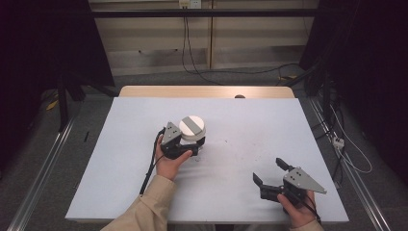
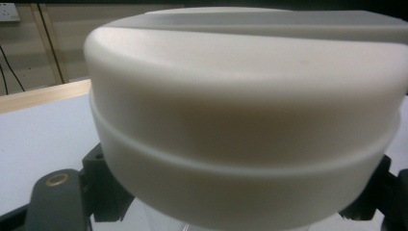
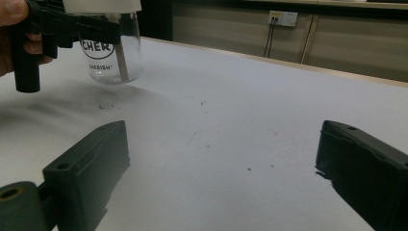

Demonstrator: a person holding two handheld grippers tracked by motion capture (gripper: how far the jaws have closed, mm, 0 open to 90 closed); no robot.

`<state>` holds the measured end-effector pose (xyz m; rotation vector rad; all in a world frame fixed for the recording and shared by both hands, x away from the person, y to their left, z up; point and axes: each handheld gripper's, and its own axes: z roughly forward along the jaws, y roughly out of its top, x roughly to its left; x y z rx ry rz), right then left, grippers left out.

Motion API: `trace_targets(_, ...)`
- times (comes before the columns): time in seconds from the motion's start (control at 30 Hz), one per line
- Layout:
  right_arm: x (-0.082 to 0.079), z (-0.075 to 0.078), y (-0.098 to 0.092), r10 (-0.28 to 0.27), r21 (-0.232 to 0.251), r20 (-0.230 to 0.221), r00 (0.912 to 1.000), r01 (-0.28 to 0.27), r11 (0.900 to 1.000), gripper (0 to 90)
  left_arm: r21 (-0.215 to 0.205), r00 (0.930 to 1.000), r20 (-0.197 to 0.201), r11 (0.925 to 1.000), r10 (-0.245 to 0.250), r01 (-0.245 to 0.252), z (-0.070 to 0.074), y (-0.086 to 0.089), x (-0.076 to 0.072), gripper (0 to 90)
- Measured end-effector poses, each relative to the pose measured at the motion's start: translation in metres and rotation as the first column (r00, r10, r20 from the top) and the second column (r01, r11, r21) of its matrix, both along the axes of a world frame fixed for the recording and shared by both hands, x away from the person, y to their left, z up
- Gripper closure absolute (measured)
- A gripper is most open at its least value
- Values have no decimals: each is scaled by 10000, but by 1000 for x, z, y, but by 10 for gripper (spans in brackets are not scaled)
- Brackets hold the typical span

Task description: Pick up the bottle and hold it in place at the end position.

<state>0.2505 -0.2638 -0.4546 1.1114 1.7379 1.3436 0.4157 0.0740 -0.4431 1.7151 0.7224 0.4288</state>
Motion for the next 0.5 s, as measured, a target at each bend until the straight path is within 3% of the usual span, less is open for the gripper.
trace_targets(0.5,0,0,1,22,-17,7,10000,-22,10000,41,-12,10000,36,10000,-4,4,-3,-9,8,182)
